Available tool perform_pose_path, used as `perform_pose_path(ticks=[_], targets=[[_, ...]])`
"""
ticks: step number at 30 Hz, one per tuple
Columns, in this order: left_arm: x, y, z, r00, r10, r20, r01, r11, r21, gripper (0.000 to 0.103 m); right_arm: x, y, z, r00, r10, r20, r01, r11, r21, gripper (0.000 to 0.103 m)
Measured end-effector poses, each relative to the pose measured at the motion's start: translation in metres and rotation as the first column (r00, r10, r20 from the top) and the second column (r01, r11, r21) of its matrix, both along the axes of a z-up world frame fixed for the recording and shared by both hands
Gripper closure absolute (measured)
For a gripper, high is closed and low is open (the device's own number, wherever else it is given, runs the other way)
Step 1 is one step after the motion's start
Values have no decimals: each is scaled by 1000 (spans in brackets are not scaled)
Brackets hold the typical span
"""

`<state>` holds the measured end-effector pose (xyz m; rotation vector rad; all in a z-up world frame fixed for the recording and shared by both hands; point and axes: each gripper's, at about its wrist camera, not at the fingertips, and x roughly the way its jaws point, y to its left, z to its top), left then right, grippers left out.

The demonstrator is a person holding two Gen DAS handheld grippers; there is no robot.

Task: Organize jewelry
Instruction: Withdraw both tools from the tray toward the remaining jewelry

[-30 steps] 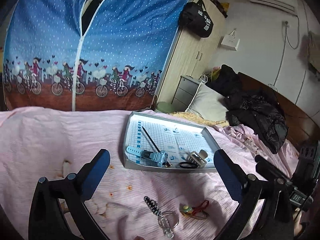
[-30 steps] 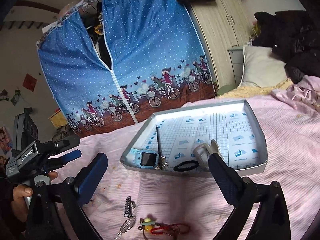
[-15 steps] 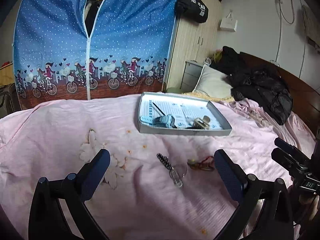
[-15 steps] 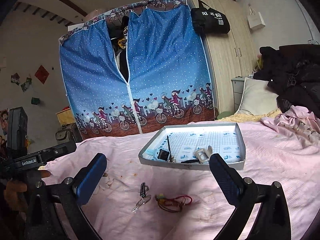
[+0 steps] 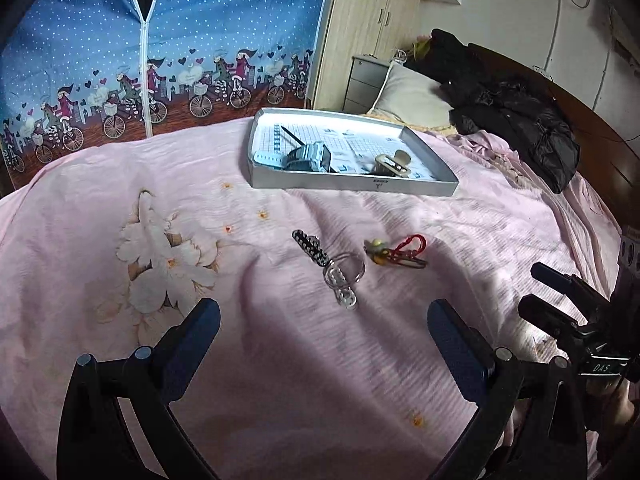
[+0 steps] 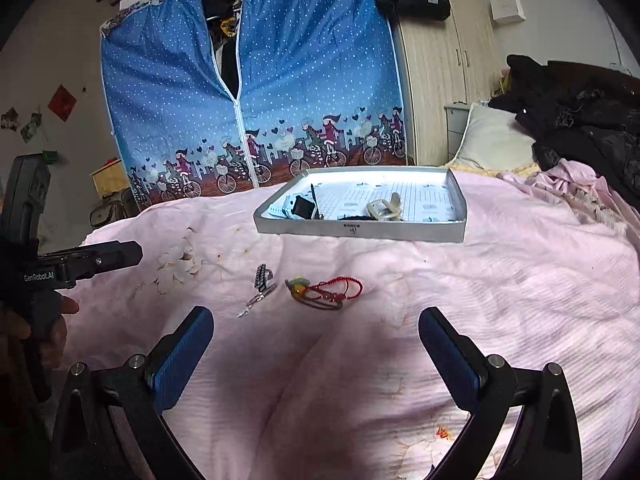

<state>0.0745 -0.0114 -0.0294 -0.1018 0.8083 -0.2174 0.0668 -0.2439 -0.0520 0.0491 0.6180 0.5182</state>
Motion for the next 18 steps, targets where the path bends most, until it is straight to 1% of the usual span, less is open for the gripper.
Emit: perform_pose_path(ticks=[2, 6, 10, 13, 15, 18], targets=[[4, -1, -7, 1000, -12, -29, 12, 1000, -1, 1, 4, -1, -4, 1000, -1, -26, 1, 1000, 1, 0], [6, -3, -16, 998, -30, -57, 30, 1000, -2, 1, 10, -3, -12, 998, -7, -69, 7, 1000, 10, 0], [8, -5, -19, 997, -40, -65, 40, 999, 0, 1, 14, -7, -20, 994, -17, -110, 19, 1000, 19, 0], [12, -5, -21, 997, -45, -70, 44, 999, -13, 1, 17, -8, -23, 992, -24, -126, 27, 999, 18, 0], [14, -4, -22, 997, -43, -63, 42, 999, -16, 1, 19, -8, -24, 991, -25, -134, 27, 999, 18, 0], [14, -3, -20, 999, -32, -12, 32, 999, -22, 1, 21, -9, -25, 989, -26, -145, 29, 999, 21, 0]])
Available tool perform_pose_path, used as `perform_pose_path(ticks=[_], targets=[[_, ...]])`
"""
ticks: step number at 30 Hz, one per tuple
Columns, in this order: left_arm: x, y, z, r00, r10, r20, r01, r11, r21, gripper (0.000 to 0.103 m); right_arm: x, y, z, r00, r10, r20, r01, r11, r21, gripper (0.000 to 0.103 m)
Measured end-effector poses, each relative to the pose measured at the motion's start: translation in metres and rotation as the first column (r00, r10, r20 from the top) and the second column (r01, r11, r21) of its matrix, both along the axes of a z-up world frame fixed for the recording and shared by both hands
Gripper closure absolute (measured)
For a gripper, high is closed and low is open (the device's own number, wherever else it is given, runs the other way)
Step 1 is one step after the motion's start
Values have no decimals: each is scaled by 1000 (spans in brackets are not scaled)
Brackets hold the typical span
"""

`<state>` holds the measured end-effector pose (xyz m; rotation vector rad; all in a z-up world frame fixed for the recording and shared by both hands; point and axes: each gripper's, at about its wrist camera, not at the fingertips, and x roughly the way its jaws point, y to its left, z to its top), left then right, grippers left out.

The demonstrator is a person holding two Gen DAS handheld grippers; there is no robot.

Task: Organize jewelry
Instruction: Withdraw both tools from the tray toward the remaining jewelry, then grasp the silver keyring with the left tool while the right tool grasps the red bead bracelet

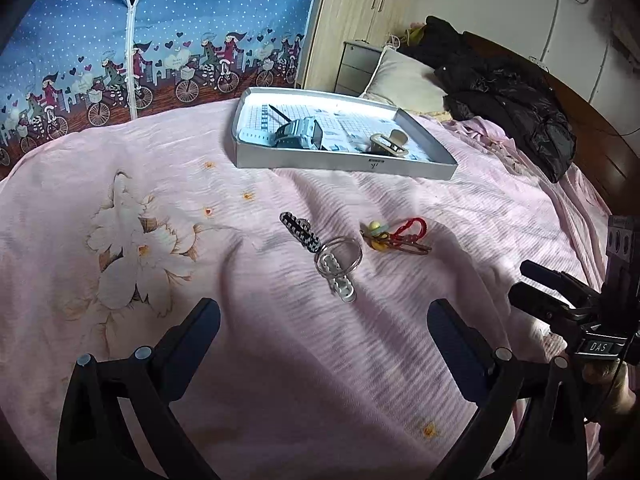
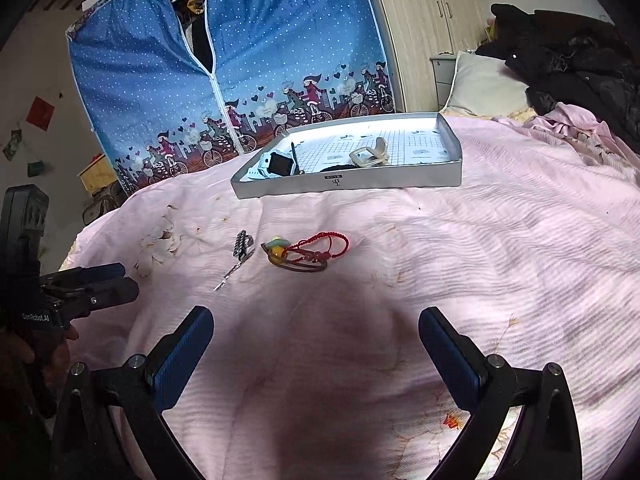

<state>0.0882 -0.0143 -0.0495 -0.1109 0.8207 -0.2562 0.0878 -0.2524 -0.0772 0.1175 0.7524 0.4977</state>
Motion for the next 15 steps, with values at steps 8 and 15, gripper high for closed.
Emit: perform_pose_path(ticks=[8, 15], targets=[[15, -1, -12, 999, -3, -38, 3, 1000, -8, 2, 23, -3, -12, 998, -28, -55, 28, 1000, 5, 0], [26, -3, -7, 999, -36, -18, 36, 999, -14, 2, 53, -2, -19, 995, -18, -99, 17, 1000, -14, 0]])
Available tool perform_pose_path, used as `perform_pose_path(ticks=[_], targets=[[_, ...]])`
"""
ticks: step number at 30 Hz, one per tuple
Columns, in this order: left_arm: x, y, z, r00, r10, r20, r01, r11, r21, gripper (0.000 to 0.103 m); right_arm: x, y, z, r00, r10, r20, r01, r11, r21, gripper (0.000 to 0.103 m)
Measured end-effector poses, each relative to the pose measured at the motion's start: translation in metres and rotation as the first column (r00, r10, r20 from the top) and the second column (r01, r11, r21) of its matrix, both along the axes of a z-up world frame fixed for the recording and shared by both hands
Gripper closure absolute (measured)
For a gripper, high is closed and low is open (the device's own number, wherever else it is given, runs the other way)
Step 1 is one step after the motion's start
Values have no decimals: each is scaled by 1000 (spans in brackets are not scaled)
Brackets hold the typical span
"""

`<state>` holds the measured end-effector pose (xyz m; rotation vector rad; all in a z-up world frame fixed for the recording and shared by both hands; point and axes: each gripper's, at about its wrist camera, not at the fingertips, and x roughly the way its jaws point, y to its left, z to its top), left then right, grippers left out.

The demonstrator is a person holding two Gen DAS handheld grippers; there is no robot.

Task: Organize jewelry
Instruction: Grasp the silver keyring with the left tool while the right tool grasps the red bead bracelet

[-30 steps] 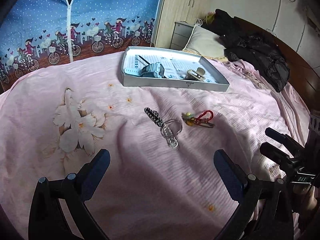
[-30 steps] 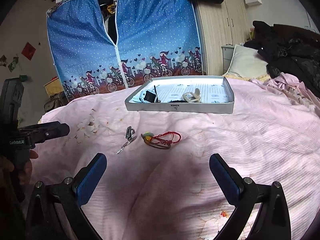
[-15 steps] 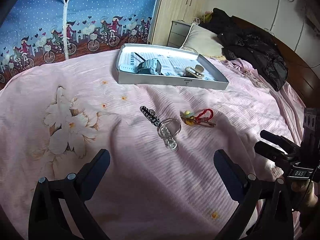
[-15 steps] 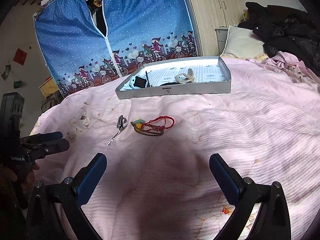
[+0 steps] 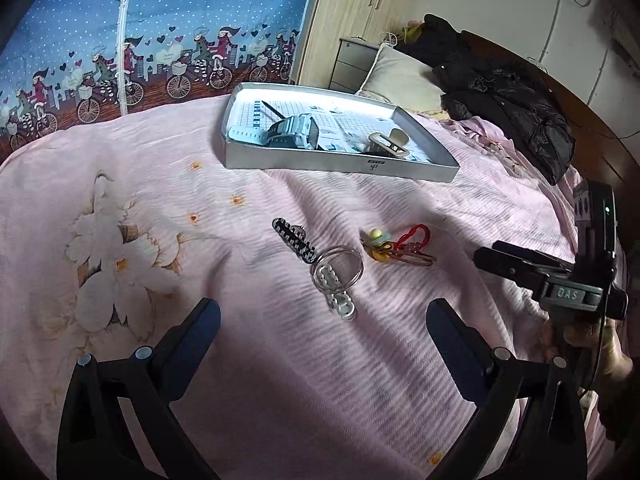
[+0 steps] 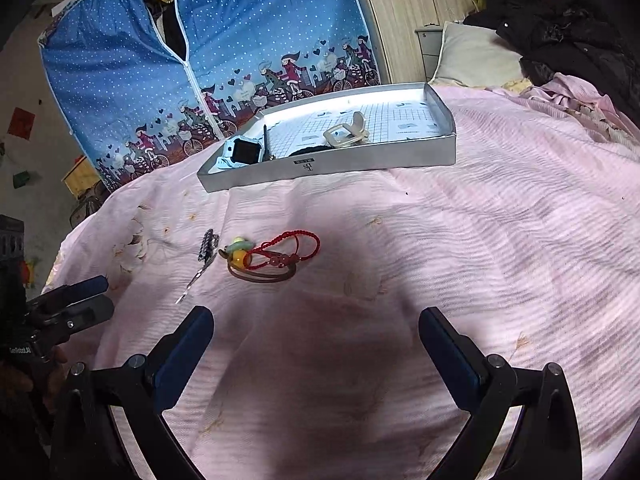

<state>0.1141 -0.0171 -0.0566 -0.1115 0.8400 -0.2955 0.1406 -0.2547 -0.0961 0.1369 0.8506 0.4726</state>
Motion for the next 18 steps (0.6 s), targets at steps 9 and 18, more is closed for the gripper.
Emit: perform_pose_path(ticks=[9, 18], targets=[[35, -27, -17, 984, -179, -15, 179, 982, 55, 49, 56, 1, -4, 998, 32, -55, -32, 999, -4, 25], [55, -51, -36, 968, -244, -60, 250, 955, 158, 72, 74, 15, -3, 988, 137, -64, -138, 990, -21, 42]])
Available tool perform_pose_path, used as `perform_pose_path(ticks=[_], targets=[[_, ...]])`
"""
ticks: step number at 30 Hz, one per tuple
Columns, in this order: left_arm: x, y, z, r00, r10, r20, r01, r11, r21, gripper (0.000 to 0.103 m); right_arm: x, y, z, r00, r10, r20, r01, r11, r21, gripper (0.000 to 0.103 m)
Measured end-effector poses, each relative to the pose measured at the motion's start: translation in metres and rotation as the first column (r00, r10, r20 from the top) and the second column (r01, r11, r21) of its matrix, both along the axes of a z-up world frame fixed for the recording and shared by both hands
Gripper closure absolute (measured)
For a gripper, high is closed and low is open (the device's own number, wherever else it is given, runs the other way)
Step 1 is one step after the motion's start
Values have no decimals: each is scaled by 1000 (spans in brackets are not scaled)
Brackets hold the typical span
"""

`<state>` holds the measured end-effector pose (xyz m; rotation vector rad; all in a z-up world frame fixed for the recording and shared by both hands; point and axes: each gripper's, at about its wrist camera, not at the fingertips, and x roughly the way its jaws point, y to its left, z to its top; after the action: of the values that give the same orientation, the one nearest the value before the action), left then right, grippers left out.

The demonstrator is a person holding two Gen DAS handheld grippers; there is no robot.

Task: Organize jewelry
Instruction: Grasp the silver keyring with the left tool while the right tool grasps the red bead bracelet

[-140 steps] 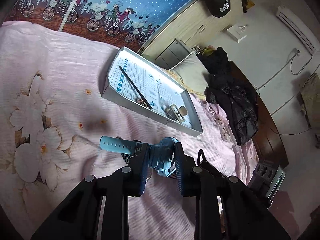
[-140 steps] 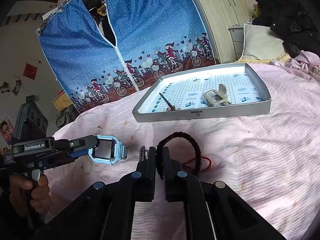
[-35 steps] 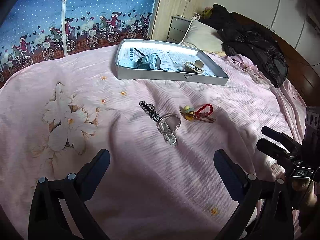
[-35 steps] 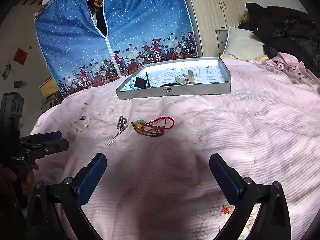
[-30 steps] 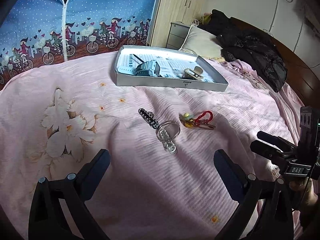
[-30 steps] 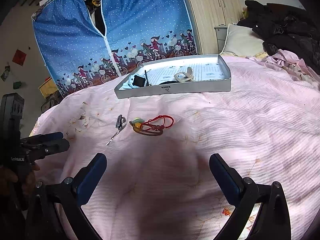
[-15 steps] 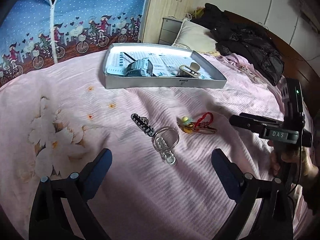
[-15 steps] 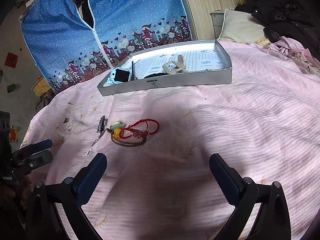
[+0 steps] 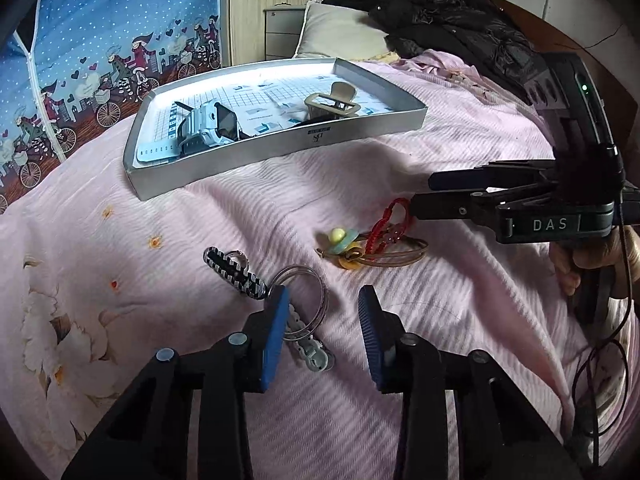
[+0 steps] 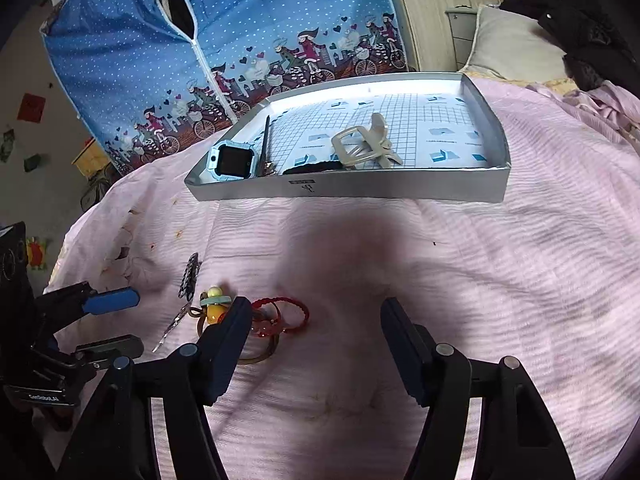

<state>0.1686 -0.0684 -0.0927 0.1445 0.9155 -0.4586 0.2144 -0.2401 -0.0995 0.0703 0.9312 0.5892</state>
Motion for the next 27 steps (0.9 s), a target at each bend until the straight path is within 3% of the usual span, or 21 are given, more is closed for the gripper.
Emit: perform_pose_path(ticks=[8, 9, 10, 11, 17, 20, 27], targets=[[6, -1, -12, 999, -25, -39, 25, 1000, 14, 73, 2, 23, -8, 996, 87, -15, -88, 992, -89, 56], [7, -1, -12, 999, -19, -44, 20, 1000, 15, 77, 3, 25, -9, 995, 94, -20, -96, 990, -99, 58], [7, 1, -13, 999, -14, -49, 14, 1000, 8, 89, 4, 28, -11, 994, 102, -26, -104, 989, -107, 59], [8, 3, -13, 999, -9, -52, 9, 1000, -4, 95, 5, 30, -13, 994, 107, -30, -110, 987, -118, 62], [10, 27, -2, 997, 49, -61, -56, 992, -116, 100, 7, 35, -15, 992, 123, -23, -125, 982, -144, 83], [15, 48, 3, 990, 99, -100, -119, 969, -218, 101, 8, 33, -15, 994, 110, -16, -111, 983, -148, 92], [21, 86, 13, 970, 167, -175, -223, 898, -378, 103, 2, 23, -11, 998, 58, 32, -54, 994, -94, 96]])
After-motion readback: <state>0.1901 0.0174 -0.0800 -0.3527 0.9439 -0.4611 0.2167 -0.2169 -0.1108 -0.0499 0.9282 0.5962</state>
